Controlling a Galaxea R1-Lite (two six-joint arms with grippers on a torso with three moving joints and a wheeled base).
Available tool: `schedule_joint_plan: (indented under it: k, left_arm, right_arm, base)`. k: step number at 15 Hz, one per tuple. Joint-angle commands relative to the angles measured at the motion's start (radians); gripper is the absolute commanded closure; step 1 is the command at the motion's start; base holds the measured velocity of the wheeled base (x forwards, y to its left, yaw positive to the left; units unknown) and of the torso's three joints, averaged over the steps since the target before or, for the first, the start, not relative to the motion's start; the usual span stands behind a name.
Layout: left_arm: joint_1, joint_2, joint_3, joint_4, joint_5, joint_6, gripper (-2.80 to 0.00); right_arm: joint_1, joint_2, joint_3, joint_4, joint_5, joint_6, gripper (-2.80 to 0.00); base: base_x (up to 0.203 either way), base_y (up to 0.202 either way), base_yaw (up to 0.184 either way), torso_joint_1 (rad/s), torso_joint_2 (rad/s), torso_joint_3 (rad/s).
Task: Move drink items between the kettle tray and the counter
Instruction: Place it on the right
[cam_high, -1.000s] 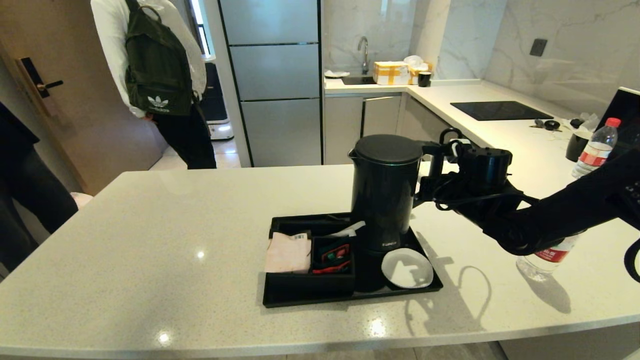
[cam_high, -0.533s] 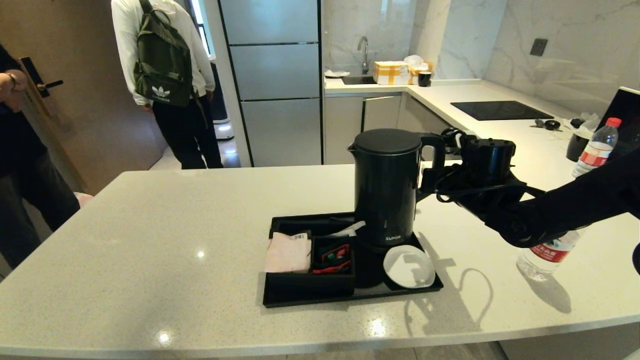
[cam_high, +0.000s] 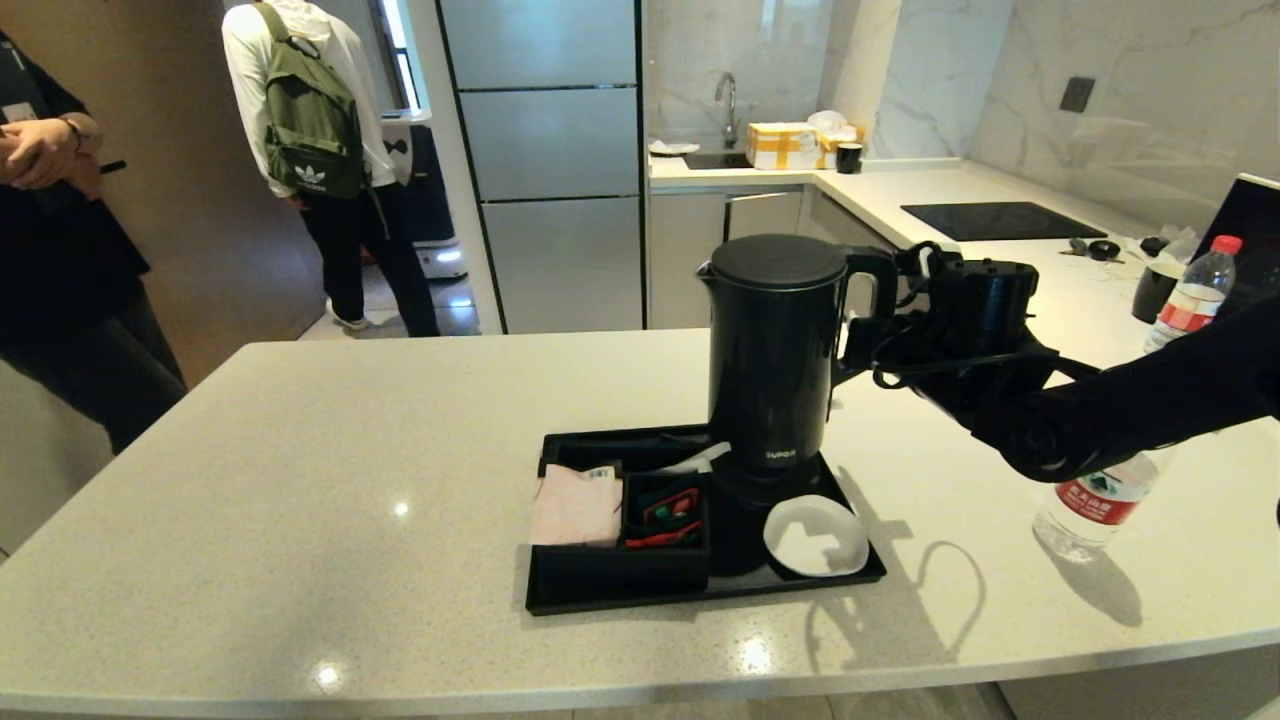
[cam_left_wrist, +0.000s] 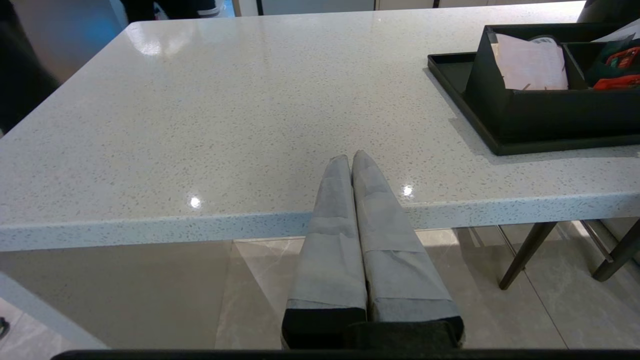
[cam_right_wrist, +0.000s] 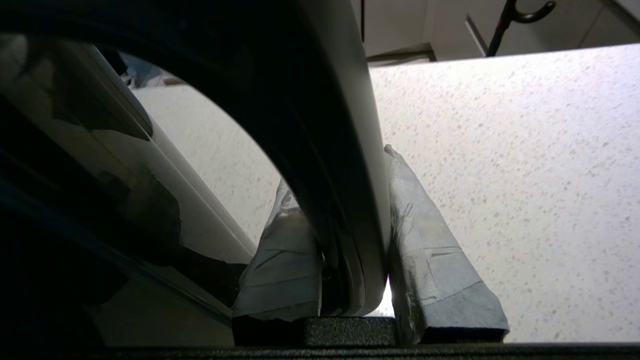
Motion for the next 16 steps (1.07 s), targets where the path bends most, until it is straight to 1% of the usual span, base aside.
schedule_joint_plan:
  k: [1,4,8,10,12,16]
  left_arm:
    - [0.0,0.001,0.0,0.0,0.0,0.0,0.0]
    - [0.0,0.001,0.0,0.0,0.0,0.0,0.0]
    - [0.0,0.001,0.0,0.0,0.0,0.0,0.0]
    - [0.0,0.001,0.0,0.0,0.0,0.0,0.0]
    - [0.0,0.001,0.0,0.0,0.0,0.0,0.0]
    - [0.0,0.001,0.0,0.0,0.0,0.0,0.0]
  right_arm:
    - [-0.011,0.001,-0.022,0.008,-0.01,0.002,0.0]
    - [-0.041,-0.012,-0.048,0.034,-0.02,0.013,0.0]
    - [-0.1,-0.008,-0.069,0.056,-0.045,0.031,0.0]
    - [-0.151,0.01,-0.111,0.096,-0.09,0.043,0.0]
    - [-0.175,0.026,-0.123,0.101,-0.102,0.043,0.0]
    - [-0.196,0.053,-0.126,0.102,-0.11,0.043,0.0]
  base:
    - [0.0,0.0,0.0,0.0,0.0,0.0]
    - [0.0,0.0,0.0,0.0,0.0,0.0]
    - [0.0,0.0,0.0,0.0,0.0,0.0]
    - [0.0,0.0,0.0,0.0,0.0,0.0]
    - [0.0,0.0,0.0,0.0,0.0,0.0]
    - [0.0,0.0,0.0,0.0,0.0,0.0]
